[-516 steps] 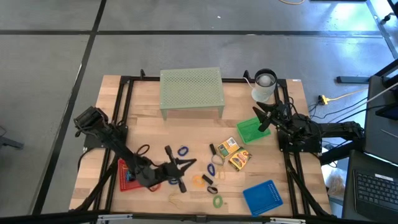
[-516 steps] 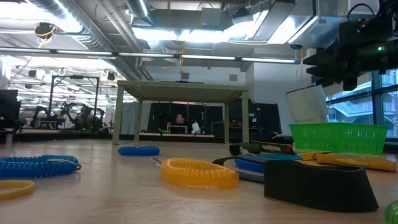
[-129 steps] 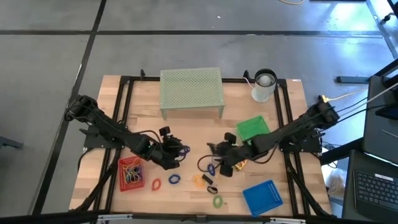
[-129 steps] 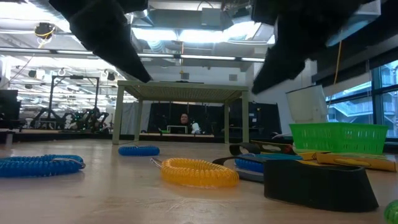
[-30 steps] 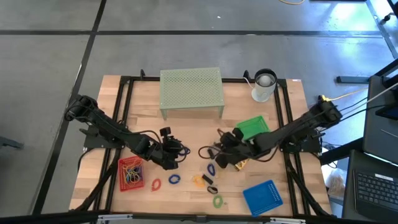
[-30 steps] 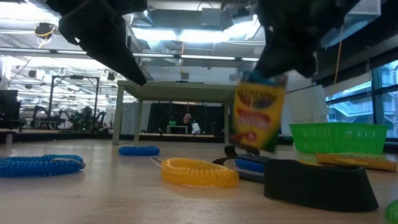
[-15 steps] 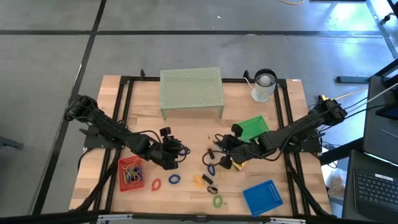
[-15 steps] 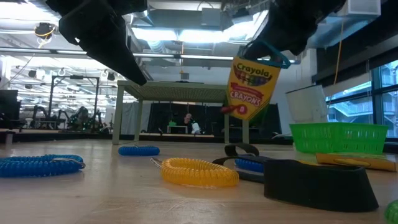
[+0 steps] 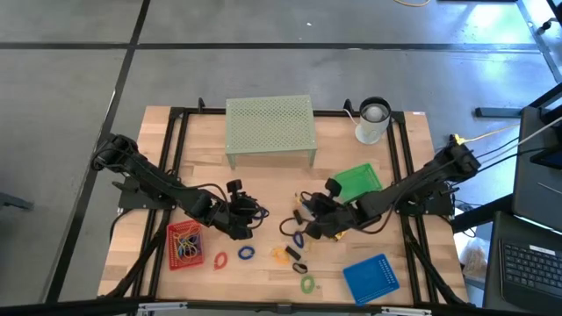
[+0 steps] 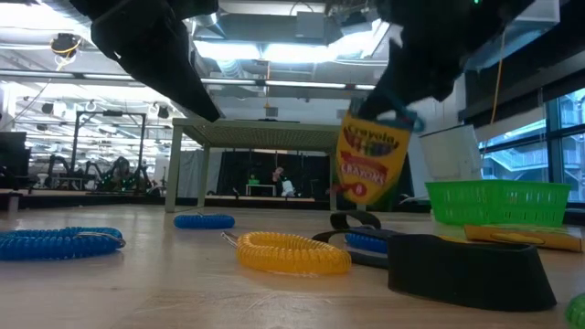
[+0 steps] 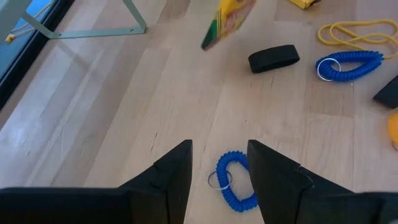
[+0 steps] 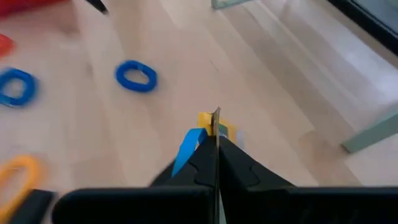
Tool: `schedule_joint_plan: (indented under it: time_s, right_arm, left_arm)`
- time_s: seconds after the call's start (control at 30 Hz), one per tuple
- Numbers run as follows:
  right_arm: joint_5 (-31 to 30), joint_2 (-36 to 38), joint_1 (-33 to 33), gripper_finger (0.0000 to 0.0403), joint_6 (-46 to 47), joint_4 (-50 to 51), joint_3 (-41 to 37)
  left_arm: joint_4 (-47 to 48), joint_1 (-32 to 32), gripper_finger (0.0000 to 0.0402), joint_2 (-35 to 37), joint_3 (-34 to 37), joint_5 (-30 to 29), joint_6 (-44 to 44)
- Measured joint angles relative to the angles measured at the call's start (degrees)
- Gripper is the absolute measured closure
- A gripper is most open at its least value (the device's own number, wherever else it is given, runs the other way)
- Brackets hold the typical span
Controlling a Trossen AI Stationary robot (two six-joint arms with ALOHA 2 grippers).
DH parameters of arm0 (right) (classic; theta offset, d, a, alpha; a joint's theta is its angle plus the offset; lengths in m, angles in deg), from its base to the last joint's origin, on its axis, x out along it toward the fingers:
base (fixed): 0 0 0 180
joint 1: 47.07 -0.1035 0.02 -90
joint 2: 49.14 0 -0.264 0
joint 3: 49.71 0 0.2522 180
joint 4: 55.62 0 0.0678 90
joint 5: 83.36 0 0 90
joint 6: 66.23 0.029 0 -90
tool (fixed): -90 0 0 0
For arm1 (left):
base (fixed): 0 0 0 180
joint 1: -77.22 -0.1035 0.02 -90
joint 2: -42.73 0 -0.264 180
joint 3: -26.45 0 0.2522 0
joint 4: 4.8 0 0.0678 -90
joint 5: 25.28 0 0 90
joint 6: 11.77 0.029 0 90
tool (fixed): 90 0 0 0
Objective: Pick & Place Office Desk Supplies
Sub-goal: Put the crayon box into the green bin
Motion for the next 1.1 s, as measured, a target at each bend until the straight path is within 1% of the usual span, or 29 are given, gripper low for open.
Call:
schedule_joint_plan:
  time_s: [0.17, 0.27, 0.4, 0.53, 0.7, 0.93, 1.1]
  right_arm:
    - [-4.13, -3.95, 0.12, 0.0399, -3.47, 0.19, 0.00]
    - [-4.39, -5.79, 0.31, 0.0399, -4.38, 0.25, 0.00]
    - [-1.96, -7.58, 0.35, 0.0399, -4.40, 0.41, 0.00]
    - [1.93, -8.96, 0.35, 0.0399, -4.17, 0.35, 0.00]
    - [6.09, -9.31, 0.35, 0.0399, -2.64, 0.11, 0.00]
    - [9.70, -9.31, 0.37, 0.0397, 1.74, 0.17, 0.00]
    - [10.65, -9.31, 0.40, 0.0380, 3.46, 0.15, 0.00]
  left_arm:
    - [-0.02, 0.00, 0.0254, 0.00, 0.00, 0.01, 0.00]
    - [-0.02, 0.00, 0.0254, 0.00, 0.00, 0.02, 0.00]
    - [-0.02, 0.00, 0.0254, 0.00, 0.00, 0.01, 0.02]
    - [-0.02, 0.00, 0.0254, 0.00, 0.00, 0.00, 0.02]
    - [-0.01, 0.00, 0.0254, 0.00, 0.00, 0.01, 0.02]
    - [-0.02, 0.00, 0.0254, 0.00, 0.00, 0.01, 0.02]
    - [-0.02, 0.00, 0.0254, 0.00, 0.00, 0.02, 0.02]
